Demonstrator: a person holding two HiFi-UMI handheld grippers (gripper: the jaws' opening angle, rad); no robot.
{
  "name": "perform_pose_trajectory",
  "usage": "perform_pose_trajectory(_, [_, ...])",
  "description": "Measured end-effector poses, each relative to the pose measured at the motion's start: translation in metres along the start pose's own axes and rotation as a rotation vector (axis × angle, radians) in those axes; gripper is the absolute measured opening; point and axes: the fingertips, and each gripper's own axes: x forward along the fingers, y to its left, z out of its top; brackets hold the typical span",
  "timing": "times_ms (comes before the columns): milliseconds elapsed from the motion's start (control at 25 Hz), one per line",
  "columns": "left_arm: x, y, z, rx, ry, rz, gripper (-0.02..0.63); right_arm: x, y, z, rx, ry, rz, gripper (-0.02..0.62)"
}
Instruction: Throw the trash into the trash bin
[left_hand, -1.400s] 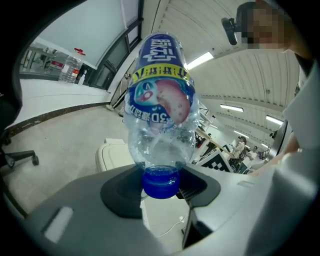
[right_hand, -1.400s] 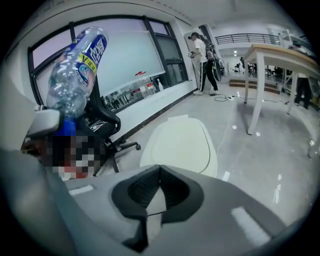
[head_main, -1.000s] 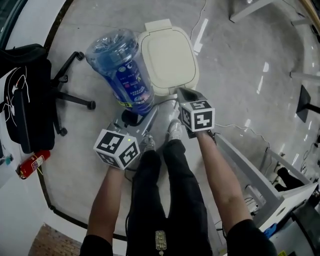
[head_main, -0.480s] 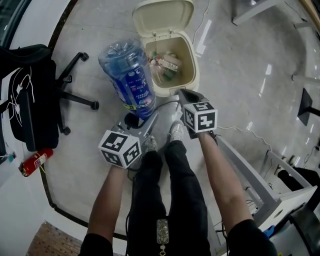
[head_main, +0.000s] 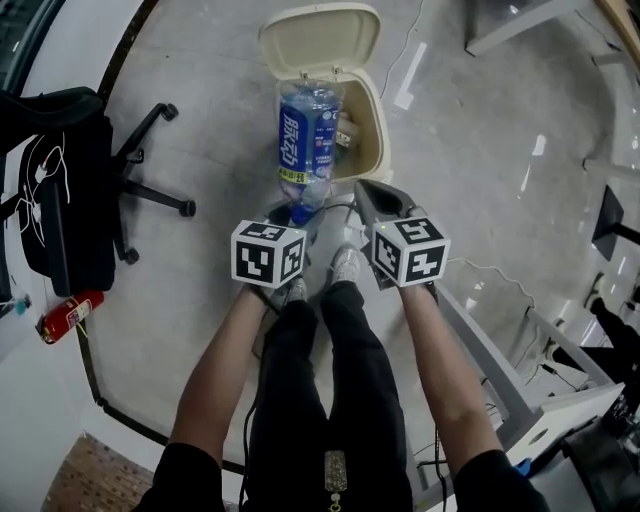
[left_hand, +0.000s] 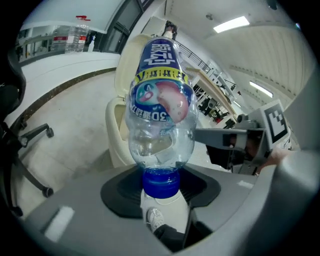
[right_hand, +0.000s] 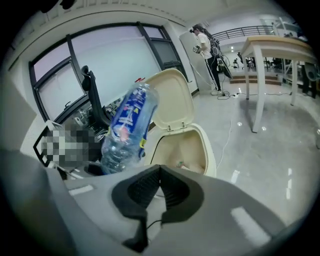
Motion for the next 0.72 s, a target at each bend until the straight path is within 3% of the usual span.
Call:
perform_pose_trajectory(400, [0.036, 0.008, 0.004, 0.044, 0.194, 0.082, 0.202, -0.02, -0.027, 0.015, 0.026, -0.023, -0.008, 0.003])
perform_pose_trajectory(720, [0.042, 0.021, 0.016, 0.068, 0.177, 0.167, 0.212, -0.024, -0.036, 0.017, 0.039, -0.022, 0.007, 0.003])
